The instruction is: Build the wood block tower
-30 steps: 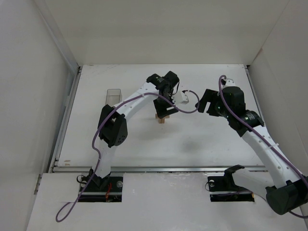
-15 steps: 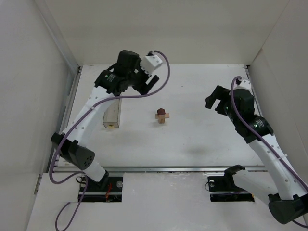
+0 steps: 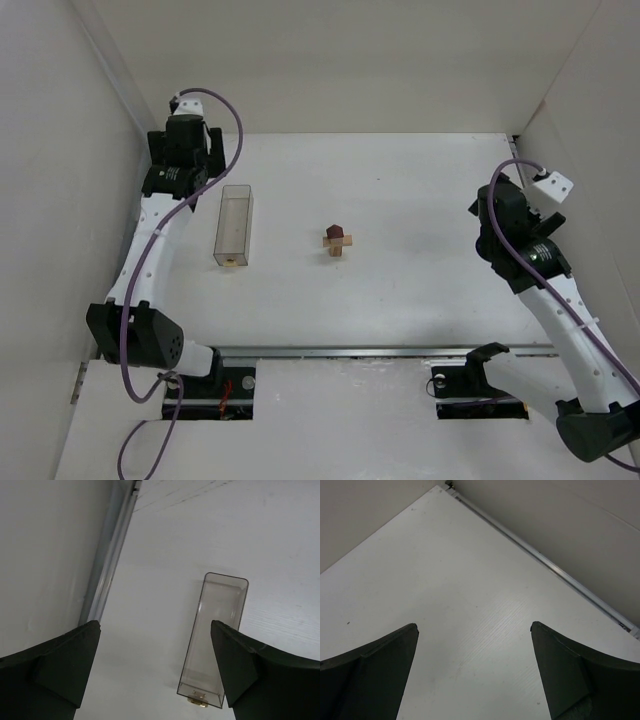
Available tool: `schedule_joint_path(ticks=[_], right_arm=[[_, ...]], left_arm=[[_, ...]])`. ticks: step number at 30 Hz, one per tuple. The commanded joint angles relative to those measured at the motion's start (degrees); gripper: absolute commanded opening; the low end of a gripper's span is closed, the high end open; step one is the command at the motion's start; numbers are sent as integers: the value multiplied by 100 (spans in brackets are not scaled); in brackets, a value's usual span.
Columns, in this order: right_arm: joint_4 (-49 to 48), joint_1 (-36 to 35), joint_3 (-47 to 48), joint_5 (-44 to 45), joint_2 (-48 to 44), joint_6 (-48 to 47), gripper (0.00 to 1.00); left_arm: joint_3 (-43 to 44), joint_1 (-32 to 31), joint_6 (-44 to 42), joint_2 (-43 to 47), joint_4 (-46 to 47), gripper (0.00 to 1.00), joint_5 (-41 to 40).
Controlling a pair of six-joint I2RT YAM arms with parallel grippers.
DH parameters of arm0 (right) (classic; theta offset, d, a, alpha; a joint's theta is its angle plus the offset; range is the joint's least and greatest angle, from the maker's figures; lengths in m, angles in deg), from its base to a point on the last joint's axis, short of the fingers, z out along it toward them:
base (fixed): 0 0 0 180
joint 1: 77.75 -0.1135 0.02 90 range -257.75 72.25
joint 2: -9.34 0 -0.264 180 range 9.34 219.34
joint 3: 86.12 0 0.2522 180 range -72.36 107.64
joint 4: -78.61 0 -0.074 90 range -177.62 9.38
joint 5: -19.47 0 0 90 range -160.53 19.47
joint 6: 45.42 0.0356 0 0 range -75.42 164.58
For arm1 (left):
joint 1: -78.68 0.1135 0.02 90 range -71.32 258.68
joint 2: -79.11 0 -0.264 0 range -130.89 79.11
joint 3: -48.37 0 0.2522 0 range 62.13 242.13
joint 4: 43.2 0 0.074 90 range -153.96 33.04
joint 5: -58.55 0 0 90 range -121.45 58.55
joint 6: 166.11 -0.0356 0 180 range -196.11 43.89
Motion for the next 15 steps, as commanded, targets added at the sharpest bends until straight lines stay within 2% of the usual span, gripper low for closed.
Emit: schedule_joint_path(ticks=[1,6,15], right_arm=[[31,24,193,761,-37,141,100],[84,24,193,709,-36,141,100],[251,24,193,603,-88,141,100]], left_arm=[[-245,155,538,440,410,91,-884],[-377,225,740,494,463,92,-682],[-430,225,687,546,463,93,-866]])
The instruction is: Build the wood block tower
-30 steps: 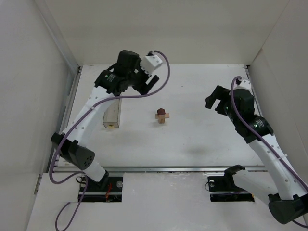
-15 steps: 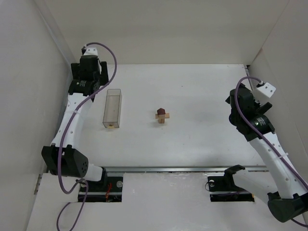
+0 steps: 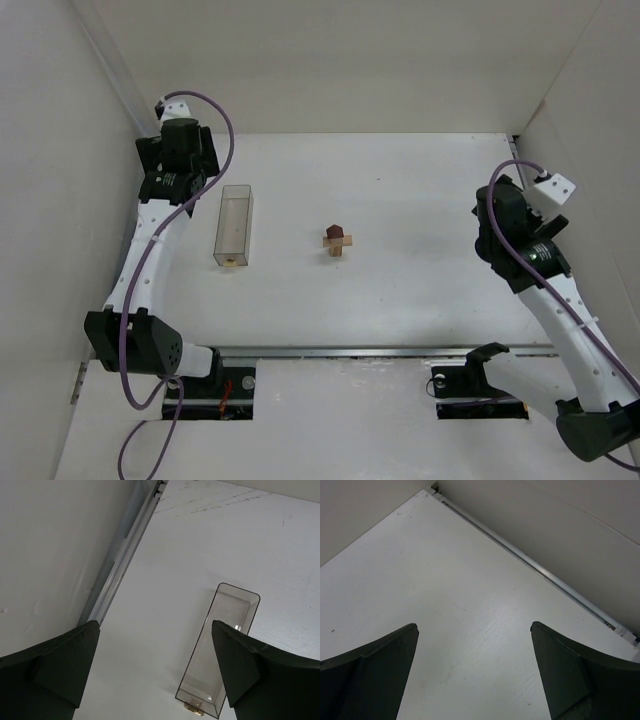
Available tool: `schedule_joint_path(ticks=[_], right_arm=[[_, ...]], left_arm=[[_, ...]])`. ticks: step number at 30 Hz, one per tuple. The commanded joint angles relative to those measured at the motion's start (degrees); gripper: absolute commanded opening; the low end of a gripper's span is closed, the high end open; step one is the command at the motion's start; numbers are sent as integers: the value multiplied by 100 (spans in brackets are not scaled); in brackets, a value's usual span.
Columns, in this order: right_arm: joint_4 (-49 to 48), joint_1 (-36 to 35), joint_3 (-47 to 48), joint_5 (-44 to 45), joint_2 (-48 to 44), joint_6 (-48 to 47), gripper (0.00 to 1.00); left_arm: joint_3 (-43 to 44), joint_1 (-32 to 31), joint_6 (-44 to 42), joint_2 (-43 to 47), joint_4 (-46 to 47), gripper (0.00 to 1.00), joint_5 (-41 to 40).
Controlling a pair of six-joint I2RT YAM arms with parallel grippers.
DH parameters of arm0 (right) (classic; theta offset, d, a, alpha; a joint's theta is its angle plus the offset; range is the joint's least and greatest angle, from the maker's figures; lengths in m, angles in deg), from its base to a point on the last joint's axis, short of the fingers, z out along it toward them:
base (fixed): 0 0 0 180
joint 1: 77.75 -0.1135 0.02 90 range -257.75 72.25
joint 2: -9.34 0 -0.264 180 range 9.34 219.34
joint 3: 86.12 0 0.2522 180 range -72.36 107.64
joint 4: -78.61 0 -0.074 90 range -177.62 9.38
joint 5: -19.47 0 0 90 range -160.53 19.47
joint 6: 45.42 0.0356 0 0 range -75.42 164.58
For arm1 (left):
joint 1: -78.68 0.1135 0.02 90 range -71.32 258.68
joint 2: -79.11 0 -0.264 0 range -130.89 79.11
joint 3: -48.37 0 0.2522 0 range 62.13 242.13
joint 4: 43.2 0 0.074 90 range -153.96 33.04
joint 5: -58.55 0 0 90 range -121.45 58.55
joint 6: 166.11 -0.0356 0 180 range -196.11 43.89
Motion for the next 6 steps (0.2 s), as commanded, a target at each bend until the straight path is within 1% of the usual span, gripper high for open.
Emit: schedule_joint_path(ticks=[1,6], right_arm=[[94,24,193,122,-106,60,100],[94,24,193,-45,-159,60,100]], left_arm=[[-65,-6,91,254,246,93,-173],[-231,-6,91,306,247,93,-173]])
